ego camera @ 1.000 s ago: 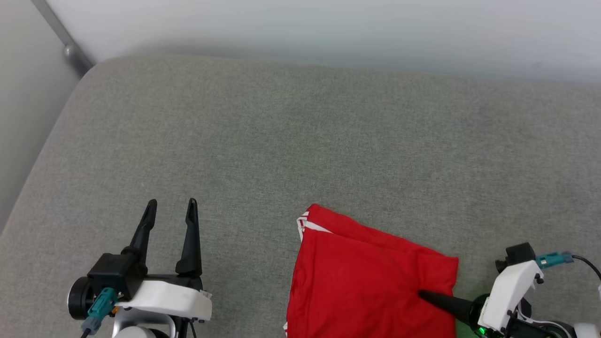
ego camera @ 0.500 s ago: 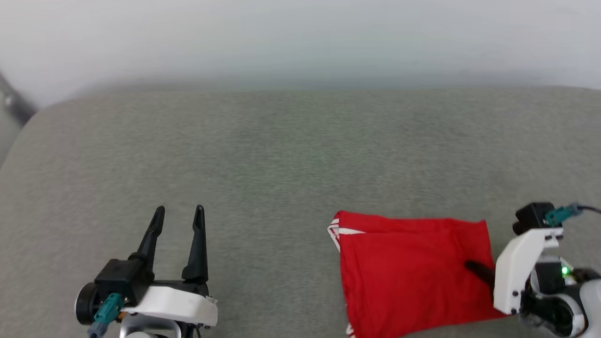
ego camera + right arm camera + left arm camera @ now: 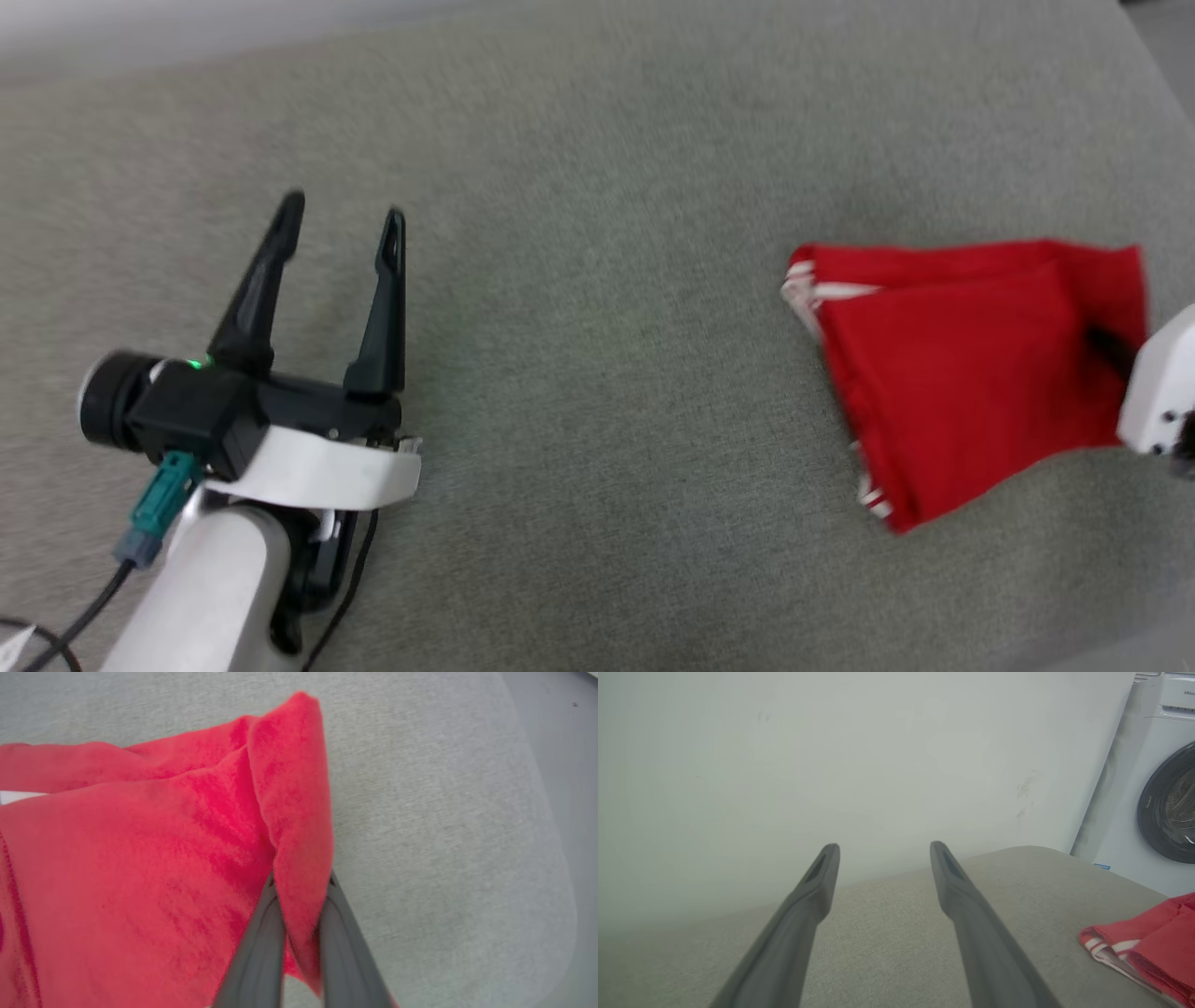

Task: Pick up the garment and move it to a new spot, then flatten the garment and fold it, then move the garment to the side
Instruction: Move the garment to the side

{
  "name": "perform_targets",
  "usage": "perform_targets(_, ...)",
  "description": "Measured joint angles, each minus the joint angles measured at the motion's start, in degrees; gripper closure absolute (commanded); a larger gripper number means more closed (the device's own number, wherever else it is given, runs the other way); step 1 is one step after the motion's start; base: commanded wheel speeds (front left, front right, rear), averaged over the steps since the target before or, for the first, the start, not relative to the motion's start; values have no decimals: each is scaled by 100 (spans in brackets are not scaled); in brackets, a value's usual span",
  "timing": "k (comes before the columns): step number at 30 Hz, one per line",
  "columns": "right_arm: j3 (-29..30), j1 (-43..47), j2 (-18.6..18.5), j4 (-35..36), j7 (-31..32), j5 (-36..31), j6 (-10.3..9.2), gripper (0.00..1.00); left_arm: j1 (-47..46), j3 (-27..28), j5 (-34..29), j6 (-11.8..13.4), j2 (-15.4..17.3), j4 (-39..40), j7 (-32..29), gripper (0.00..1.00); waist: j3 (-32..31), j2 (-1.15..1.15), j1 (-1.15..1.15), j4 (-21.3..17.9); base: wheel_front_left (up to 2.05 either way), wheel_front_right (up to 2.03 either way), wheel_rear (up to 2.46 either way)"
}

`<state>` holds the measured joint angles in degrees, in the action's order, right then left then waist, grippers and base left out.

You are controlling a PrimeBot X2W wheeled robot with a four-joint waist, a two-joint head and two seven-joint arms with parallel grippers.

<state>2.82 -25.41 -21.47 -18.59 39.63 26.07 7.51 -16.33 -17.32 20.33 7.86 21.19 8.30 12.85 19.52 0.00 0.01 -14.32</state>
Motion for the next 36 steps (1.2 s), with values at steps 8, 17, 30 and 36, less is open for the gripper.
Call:
perform_targets(8, 1063, -867, -438, -335, -726, -561, 0, 100, -904, -175, -281, -188, 200, 536, -421, 0, 1294, 0, 0, -342, 0, 0, 0)
perform_targets(17, 1993, -1448, -433, -751, -1661, -1068, 2, 80, -1310, -274, -455, -277, 361, 940, -709, 0, 2299, 0, 1, -438, 0, 0, 0)
perform_targets(30, 2162, -1474, -398, -1691, -3928, -2146, 1, 0, -865, -346, -194, -153, 98, 385, -293, 0, 1664, 0, 0, -234, 0, 0, 0)
perform_targets(36, 1717, -804, -243, -1682, -4567, -2109, 1, 0, -227, -343, 107, -19, -130, -96, -100, 0, 843, 0, -1, -71, 0, 0, 0)
